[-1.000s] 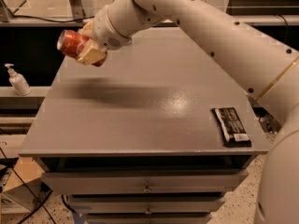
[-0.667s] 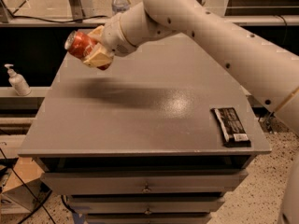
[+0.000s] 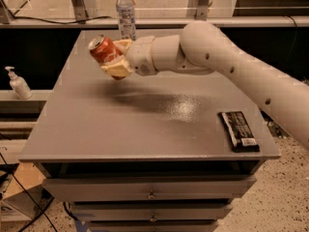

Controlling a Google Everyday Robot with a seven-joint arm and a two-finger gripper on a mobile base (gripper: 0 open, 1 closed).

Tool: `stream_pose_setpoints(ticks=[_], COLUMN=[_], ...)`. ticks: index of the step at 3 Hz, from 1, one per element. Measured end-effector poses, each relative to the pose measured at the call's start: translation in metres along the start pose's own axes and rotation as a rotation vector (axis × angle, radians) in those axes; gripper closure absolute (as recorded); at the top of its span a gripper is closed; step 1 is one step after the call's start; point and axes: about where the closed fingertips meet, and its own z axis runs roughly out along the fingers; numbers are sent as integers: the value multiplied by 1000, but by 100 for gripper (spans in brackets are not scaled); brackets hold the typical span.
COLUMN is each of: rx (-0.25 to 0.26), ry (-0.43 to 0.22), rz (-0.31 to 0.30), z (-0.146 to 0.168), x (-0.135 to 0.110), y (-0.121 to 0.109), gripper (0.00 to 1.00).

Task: Place coke can upright

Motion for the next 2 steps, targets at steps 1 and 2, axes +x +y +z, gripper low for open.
stream_pose_setpoints(ticks=[1,2], rx=[84,139], ry=[-136,-212], rz=[70,108], z=[-15,-27], x=[9,13], y=[-3,-5], gripper=[100,100])
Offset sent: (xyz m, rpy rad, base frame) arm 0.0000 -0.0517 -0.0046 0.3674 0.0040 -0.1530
